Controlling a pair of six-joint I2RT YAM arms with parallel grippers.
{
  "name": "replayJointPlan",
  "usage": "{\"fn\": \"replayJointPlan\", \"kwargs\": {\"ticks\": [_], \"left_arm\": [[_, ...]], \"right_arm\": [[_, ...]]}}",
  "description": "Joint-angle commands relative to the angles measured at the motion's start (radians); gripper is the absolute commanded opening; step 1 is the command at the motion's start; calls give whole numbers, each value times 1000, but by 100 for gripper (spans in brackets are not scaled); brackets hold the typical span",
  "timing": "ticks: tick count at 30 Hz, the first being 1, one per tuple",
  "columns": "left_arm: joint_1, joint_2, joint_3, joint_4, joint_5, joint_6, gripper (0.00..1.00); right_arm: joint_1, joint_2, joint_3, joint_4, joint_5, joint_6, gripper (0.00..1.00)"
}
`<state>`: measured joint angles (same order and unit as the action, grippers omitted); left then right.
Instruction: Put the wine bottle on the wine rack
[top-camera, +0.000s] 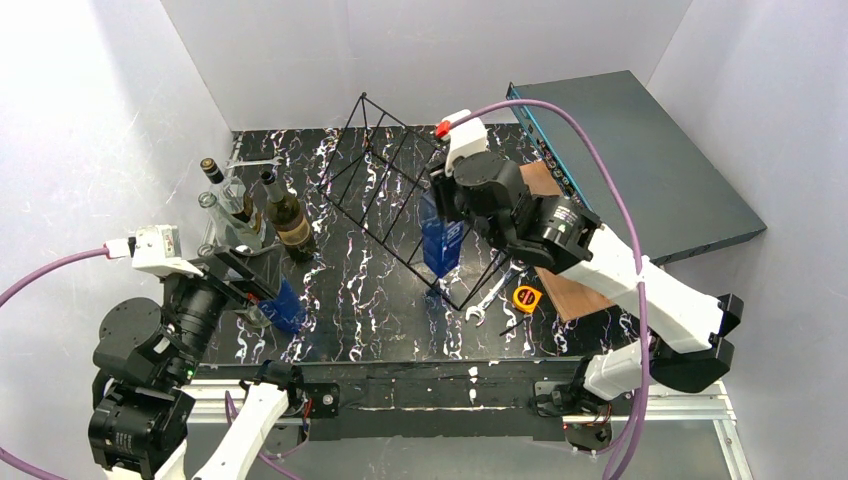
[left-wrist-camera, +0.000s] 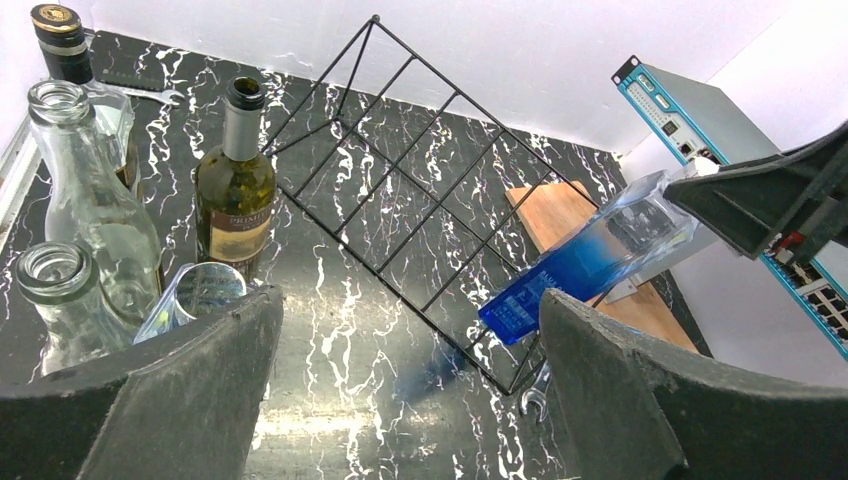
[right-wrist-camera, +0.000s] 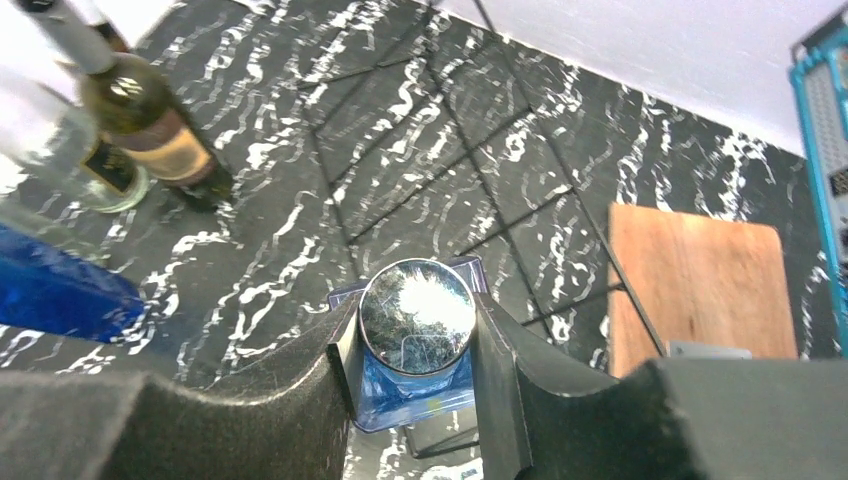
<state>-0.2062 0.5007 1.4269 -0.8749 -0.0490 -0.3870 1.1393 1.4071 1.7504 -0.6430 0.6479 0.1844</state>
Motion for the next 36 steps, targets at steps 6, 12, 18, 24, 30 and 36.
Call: {"fn": "replayJointPlan", "kwargs": {"ticks": [6,12,18,24,30,36], "left_arm": [[-3,29,0,15,20,-19,99],[-4,23,-2,14,19,-18,99],[-4,19,-9,11,17,-16,99],[-4,17,-14,9,17,-16,99],[-4,17,-16,7,14,-15,99],[-4,20,-18,7,20,-18,99]], "right_arm": [[-159,-94,-38,101,-136,57,1],[-246,-103,-83,92,-238,90,1],[-324,-105,-110,53,-306,105,1],[-368,-111,-98,40,-398,121,1],[-372,-113,-71,14,-451,118,1],[-388,-97,-35,-31,-475,90,1]]}}
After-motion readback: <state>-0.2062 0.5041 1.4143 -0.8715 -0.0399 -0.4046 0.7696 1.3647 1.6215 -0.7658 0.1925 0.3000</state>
